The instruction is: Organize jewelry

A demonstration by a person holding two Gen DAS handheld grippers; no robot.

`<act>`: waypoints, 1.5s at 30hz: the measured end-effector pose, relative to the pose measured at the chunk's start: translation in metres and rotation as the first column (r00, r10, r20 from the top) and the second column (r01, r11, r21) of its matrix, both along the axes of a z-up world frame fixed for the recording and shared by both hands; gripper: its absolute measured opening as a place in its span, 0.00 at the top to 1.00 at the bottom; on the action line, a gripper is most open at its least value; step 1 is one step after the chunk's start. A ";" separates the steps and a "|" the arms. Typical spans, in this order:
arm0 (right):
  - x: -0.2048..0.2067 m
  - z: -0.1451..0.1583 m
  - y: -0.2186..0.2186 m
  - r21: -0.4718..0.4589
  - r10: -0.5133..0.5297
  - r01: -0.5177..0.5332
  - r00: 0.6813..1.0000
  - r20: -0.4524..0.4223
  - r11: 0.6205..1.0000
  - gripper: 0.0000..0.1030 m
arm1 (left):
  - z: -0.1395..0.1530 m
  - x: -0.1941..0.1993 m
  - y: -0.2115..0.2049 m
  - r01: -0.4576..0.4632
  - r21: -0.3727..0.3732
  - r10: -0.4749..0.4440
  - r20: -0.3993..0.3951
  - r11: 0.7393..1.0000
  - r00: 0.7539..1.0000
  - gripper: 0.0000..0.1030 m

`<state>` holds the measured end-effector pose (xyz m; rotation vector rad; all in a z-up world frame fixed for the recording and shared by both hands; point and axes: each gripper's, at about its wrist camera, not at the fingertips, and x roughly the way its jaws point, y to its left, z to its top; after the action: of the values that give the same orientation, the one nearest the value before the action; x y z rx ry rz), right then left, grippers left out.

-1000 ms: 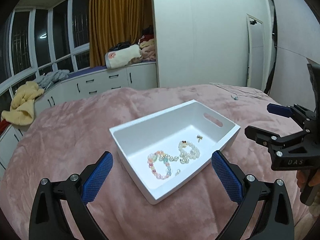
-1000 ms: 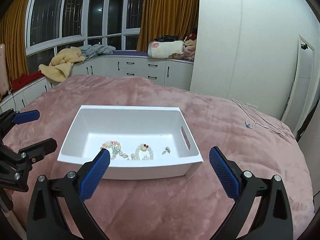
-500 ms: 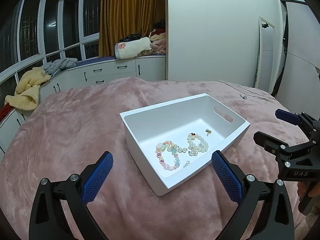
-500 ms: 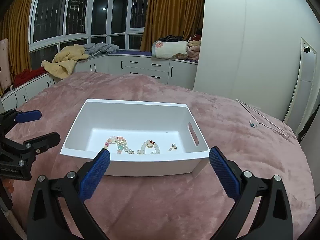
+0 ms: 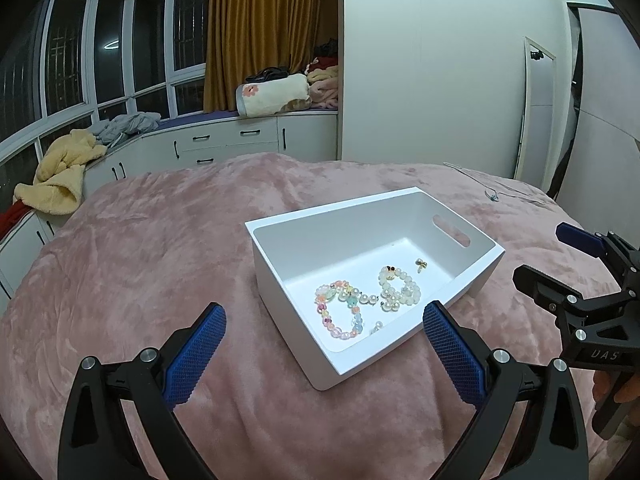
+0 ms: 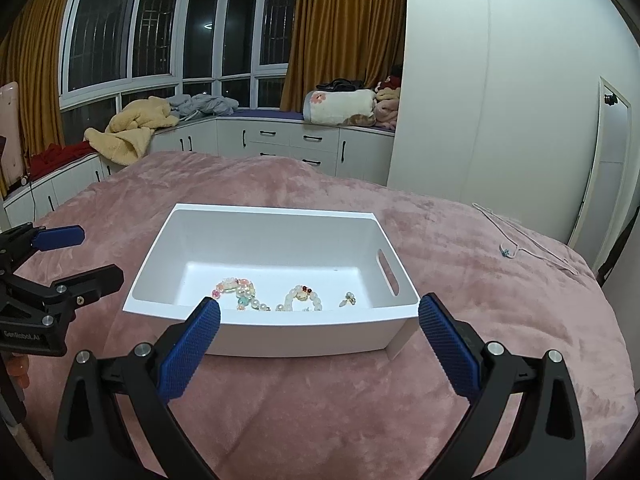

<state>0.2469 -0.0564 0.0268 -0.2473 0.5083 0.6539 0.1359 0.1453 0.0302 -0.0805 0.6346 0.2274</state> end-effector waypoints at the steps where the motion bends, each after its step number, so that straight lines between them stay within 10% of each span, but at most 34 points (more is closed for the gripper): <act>1: 0.000 0.000 0.000 0.005 0.001 -0.001 1.000 0.001 1.000 0.05 | 0.000 0.000 0.000 0.002 0.000 -0.002 0.001 1.000 1.000 0.03; 45: -0.008 -0.006 0.008 -0.006 0.024 -0.024 1.000 0.006 1.000 0.05 | -0.010 -0.001 -0.009 0.004 0.016 -0.003 -0.007 1.000 1.000 0.03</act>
<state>0.2391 -0.0483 0.0211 -0.2613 0.5026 0.6747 0.1349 0.1364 0.0203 -0.0634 0.6393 0.2293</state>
